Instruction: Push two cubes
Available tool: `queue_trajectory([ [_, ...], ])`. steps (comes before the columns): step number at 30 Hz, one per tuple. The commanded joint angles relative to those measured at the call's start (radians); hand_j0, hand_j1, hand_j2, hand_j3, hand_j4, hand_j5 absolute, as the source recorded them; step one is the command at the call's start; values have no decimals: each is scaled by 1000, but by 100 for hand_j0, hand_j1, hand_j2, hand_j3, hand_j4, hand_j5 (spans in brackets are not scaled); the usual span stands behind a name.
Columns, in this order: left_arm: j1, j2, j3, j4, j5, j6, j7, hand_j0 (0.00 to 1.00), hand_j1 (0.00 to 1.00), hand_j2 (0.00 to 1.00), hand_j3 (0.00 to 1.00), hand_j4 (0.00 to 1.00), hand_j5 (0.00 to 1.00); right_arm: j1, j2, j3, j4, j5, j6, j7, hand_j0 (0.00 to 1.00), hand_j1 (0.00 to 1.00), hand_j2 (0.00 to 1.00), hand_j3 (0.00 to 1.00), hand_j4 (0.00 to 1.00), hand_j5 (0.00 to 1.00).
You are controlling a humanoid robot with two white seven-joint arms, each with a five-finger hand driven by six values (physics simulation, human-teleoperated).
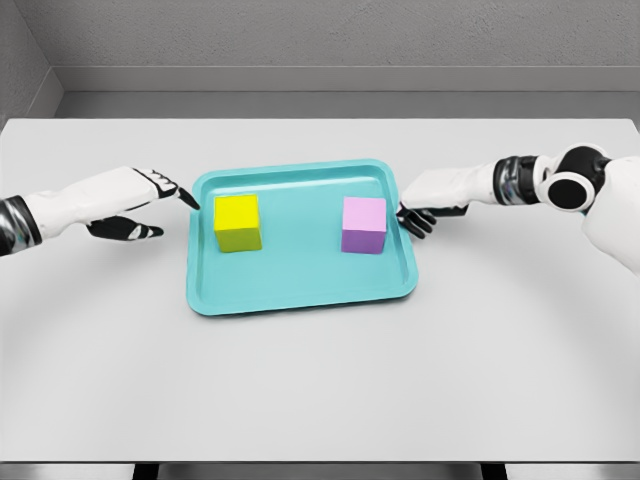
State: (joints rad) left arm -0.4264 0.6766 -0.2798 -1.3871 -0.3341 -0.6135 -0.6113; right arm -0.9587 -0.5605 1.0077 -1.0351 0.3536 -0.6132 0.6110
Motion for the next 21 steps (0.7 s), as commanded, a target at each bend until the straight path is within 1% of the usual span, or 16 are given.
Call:
queue_trajectory([
  [1, 2, -3, 1, -12, 4, 3, 0, 71, 71, 71, 71, 71, 71, 0, -1, 8, -14, -5, 2, 0, 10, 10, 10, 10, 10, 10],
  [2, 2, -11, 1, -9, -19, 3, 0, 71, 71, 71, 71, 71, 71, -5, -1, 17, -14, -5, 2, 0, 10, 10, 10, 10, 10, 10],
  [3, 2, -11, 1, -6, -22, 3, 0, 71, 71, 71, 71, 71, 71, -6, -1, 19, -14, -5, 2, 0, 10, 10, 10, 10, 10, 10],
  [8, 0, -19, 1, 36, -26, 3, 0, 70, 70, 70, 70, 70, 70, -8, 1, 29, -17, -5, 2, 0, 10, 10, 10, 10, 10, 10],
  [13, -2, -29, 1, 51, -26, 3, 0, 70, 70, 70, 70, 70, 70, -14, 14, 42, -17, -5, 2, 0, 10, 10, 10, 10, 10, 10],
  [15, -5, -51, 1, 71, -26, 3, 0, 70, 70, 70, 70, 70, 70, -15, 19, 42, -17, -5, 2, 0, 10, 10, 10, 10, 10, 10],
  [18, -8, -61, 1, 72, -28, 3, 0, 70, 70, 70, 70, 70, 70, -15, 22, 42, -20, -7, 2, 0, 10, 10, 10, 10, 10, 10],
  [21, -8, -63, 1, 86, -26, 3, 0, 70, 70, 70, 70, 70, 70, -15, 28, 48, -28, -7, 2, 0, 10, 10, 10, 10, 10, 10],
])
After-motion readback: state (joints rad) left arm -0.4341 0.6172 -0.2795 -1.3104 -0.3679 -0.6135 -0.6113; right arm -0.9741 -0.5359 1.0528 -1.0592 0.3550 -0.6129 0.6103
